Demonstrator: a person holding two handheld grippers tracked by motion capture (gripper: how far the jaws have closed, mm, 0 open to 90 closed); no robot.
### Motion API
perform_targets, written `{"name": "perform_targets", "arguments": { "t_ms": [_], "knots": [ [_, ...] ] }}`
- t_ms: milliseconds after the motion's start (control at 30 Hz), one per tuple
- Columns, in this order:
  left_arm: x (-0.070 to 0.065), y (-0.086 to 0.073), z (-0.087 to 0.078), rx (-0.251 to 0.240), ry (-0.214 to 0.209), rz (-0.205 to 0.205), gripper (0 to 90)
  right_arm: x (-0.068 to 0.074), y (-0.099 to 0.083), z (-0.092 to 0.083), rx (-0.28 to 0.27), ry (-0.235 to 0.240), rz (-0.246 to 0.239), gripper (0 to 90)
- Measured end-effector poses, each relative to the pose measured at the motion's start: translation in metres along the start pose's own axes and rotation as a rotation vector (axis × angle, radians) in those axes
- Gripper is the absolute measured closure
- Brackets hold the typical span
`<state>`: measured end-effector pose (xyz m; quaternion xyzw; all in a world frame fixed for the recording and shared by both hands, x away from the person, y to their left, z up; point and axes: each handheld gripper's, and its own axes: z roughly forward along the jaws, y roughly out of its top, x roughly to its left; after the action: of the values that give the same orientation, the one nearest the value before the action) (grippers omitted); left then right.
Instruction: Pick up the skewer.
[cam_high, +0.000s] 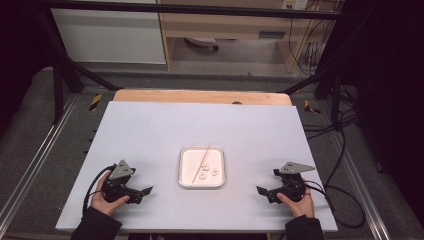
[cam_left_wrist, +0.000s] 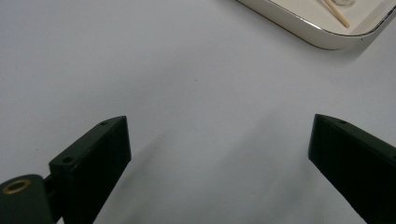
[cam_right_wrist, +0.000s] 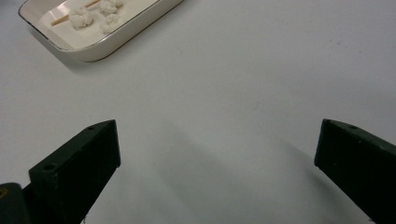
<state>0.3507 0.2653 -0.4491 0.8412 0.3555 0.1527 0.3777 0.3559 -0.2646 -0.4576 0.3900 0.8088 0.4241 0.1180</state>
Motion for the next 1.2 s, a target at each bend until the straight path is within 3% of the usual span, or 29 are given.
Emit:
{"name": "perform_targets", "arguments": {
  "t_ms": [533, 1200],
  "knots": [
    [-0.006, 0.006, 0.003, -0.001, 0.004, 0.012, 5.6, 0.001, 0.0, 0.001, 0.007, 0.002, 0.01, 0.8],
    [-0.021, 0.024, 0.01, 0.0, 0.016, 0.002, 5.6, 0.0, 0.0, 0.003, 0.02, -0.017, -0.014, 0.7]
  ]
}}
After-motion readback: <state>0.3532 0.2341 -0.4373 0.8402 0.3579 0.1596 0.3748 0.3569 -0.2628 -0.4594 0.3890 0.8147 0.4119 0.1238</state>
